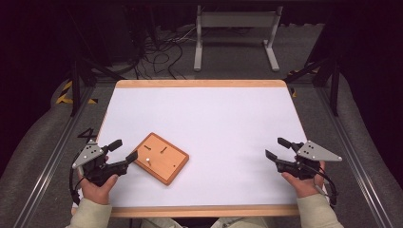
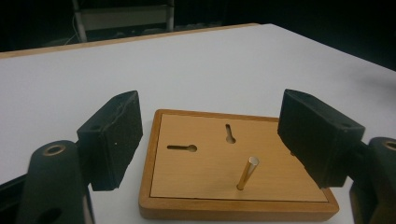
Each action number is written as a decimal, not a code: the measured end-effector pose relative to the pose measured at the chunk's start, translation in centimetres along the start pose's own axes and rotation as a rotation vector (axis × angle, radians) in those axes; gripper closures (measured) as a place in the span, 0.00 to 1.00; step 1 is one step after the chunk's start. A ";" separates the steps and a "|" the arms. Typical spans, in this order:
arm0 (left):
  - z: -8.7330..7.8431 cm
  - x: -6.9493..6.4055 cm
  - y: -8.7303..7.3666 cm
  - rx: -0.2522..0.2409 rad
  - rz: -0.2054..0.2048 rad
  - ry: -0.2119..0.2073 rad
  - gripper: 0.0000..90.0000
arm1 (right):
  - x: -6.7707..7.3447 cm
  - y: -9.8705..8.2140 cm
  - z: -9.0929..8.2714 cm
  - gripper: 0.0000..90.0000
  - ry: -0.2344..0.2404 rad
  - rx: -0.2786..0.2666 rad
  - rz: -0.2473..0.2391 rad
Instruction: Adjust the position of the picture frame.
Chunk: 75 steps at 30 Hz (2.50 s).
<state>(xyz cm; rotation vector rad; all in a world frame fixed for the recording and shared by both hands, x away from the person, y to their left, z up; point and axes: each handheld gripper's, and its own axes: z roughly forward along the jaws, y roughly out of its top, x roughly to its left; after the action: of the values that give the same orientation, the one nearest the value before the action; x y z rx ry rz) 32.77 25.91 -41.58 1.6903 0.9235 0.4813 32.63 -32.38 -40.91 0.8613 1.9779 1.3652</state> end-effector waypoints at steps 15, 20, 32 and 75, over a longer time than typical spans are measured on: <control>0.1 0.1 0.0 0.002 -0.005 0.006 0.25 | 0.0 0.0 0.0 0.38 0.000 0.001 0.005; 0.6 0.9 -0.2 0.058 -0.030 0.089 0.33 | 0.0 0.0 -0.1 0.38 0.000 0.001 0.006; 2.2 3.4 -1.3 0.233 -0.103 0.209 1.00 | -0.1 -0.2 -0.5 0.37 -0.009 0.006 0.019; 9.4 -2.7 -1.8 0.552 -0.104 -0.125 1.00 | 0.0 -0.4 -0.1 0.37 -0.013 0.034 0.020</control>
<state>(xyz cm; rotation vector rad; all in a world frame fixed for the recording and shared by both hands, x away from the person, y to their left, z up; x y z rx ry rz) 37.19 18.16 -45.87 2.1226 1.1112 0.0427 32.50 -32.56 -41.23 0.9053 1.9930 1.3372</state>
